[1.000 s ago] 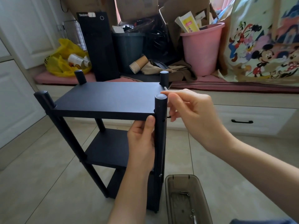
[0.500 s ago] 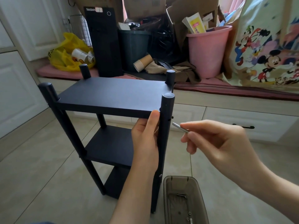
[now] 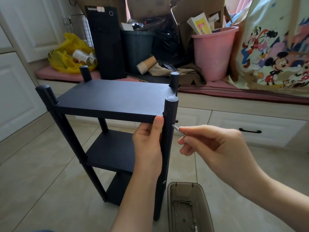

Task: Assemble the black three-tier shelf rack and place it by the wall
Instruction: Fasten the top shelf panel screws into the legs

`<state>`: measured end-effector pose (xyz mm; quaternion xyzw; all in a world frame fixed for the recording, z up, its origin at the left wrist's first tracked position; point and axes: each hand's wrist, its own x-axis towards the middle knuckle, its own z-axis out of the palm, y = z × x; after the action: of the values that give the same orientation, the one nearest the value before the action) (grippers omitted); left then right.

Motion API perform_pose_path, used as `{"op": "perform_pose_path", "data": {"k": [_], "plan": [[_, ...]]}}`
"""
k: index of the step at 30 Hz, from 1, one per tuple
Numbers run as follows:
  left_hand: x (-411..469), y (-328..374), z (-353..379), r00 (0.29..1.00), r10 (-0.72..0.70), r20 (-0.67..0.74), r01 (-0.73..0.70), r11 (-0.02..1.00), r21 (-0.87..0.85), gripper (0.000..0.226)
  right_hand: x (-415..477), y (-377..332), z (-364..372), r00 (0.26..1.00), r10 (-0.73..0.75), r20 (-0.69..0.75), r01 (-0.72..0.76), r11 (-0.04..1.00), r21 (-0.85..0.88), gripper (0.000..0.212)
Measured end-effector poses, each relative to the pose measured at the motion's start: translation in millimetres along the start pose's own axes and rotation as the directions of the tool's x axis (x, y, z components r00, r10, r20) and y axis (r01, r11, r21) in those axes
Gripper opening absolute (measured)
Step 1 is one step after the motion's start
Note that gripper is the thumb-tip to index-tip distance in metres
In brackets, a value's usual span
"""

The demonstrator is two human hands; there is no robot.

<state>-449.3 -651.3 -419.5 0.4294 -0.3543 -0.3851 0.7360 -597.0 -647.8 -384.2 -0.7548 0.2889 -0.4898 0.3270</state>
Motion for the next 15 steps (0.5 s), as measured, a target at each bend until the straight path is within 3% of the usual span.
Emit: {"op": "perform_pose_path", "data": {"k": [4, 15], "plan": [[0, 0, -1, 1.0, 0.011, -0.002, -0.011, 1.0, -0.012, 0.033, 1, 0, 3, 1.0, -0.001, -0.031, 0.001, 1.0, -0.009, 0.023], [0, 0, -3, 0.999, 0.02, 0.031, -0.016, 0.991, -0.132, 0.022, 8, 7, 19, 0.99, 0.127, -0.054, -0.117, 0.979, 0.169, 0.017]]}}
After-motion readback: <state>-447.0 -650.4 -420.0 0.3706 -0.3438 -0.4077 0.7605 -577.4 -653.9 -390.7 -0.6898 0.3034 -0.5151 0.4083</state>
